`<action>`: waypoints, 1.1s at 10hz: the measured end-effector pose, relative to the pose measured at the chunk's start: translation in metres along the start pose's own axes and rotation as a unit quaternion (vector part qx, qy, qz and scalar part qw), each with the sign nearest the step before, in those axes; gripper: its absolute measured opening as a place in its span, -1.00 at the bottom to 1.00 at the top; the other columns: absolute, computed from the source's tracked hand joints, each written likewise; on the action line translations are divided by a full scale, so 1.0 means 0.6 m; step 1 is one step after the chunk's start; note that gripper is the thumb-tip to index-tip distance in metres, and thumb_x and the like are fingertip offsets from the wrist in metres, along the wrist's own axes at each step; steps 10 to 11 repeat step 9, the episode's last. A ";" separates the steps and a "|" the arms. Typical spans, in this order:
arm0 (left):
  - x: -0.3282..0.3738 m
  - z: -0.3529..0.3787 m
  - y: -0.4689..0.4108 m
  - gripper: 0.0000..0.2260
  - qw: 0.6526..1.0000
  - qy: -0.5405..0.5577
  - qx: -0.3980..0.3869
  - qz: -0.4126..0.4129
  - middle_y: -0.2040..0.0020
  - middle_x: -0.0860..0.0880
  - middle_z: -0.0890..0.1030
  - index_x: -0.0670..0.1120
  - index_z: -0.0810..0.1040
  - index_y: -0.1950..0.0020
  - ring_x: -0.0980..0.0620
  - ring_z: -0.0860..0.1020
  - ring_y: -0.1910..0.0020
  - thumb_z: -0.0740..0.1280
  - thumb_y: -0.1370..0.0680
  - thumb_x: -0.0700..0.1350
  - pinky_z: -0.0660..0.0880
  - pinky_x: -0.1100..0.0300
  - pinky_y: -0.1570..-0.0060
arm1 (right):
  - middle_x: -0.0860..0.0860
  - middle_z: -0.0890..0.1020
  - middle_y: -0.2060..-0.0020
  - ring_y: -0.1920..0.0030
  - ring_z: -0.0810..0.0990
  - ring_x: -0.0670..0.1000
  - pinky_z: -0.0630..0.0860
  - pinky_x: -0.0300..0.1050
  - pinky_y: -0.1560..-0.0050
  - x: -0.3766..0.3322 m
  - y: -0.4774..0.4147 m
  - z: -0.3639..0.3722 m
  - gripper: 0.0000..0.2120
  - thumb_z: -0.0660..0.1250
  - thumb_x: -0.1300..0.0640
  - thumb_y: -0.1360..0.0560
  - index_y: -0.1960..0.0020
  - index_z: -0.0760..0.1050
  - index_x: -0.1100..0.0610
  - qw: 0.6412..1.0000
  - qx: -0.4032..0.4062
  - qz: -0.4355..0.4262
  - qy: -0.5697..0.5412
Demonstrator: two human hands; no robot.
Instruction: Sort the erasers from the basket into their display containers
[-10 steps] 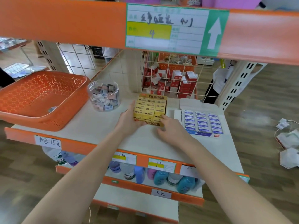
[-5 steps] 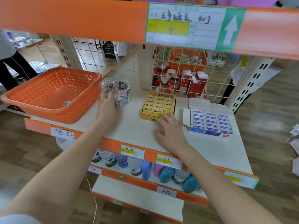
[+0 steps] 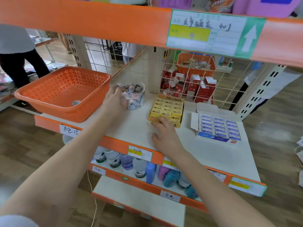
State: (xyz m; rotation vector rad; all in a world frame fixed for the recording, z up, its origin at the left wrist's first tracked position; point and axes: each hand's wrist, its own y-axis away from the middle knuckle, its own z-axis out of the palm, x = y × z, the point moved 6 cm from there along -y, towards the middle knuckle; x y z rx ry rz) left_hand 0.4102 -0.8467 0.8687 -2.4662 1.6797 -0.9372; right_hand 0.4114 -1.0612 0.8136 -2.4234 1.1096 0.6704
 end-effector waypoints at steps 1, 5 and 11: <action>-0.031 -0.072 0.025 -0.56 0.986 -0.119 0.113 0.006 -0.42 -0.17 0.32 -0.12 0.38 -0.38 -0.19 0.25 -0.42 0.32 -0.52 -0.09 0.02 -0.16 -0.43 | 0.06 0.22 -0.47 -0.52 -0.02 0.07 -0.08 0.11 -0.50 -0.028 -0.005 0.016 -0.57 0.21 0.19 -0.55 -0.41 0.34 0.13 0.999 -0.008 -0.038 -0.006; -0.163 -0.126 0.092 -0.82 0.981 -0.170 0.051 -0.083 -0.11 -0.27 0.55 -0.28 0.52 -0.08 -0.28 0.39 -0.22 0.19 -0.59 -0.23 0.14 -0.03 -0.33 | 0.13 0.34 -0.41 -0.47 0.17 0.23 0.08 0.16 -0.41 -0.169 -0.005 0.103 -0.53 0.12 0.01 -0.50 -0.35 0.43 0.12 0.987 -0.054 -0.153 -0.013; 0.009 -0.227 0.234 -0.54 0.988 0.073 0.042 -0.126 -0.42 0.17 0.31 0.06 0.25 -0.46 0.15 0.28 -0.40 0.24 -0.58 0.06 0.28 0.20 -0.32 | -0.03 0.61 -0.09 -0.18 0.53 -0.14 0.42 -0.25 -0.22 -0.187 0.072 -0.060 -0.75 0.18 0.20 -0.51 -0.07 0.60 0.13 0.935 0.177 -0.182 -0.247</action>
